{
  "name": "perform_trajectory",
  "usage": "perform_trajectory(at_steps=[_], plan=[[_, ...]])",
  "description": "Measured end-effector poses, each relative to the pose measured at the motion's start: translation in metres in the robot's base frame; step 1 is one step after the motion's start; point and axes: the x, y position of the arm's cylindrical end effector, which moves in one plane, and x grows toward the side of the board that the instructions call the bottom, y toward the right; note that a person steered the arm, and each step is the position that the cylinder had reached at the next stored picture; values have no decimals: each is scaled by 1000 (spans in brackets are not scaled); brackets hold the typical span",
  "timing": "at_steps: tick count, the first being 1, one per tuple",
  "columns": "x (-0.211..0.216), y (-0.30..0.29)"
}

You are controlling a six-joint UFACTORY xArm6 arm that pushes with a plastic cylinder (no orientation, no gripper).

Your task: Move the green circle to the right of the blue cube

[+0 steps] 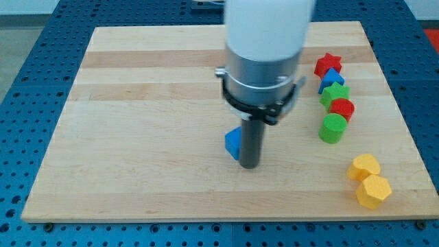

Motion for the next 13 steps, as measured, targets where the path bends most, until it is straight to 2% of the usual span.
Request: perform_trajectory(at_steps=[1,2,3,4,6,8,12,13], plan=[[-31,-34],[-72,-40],[-42,-40],[4,-3],[-34,120],[0,140],[-25,214],[-25,177]])
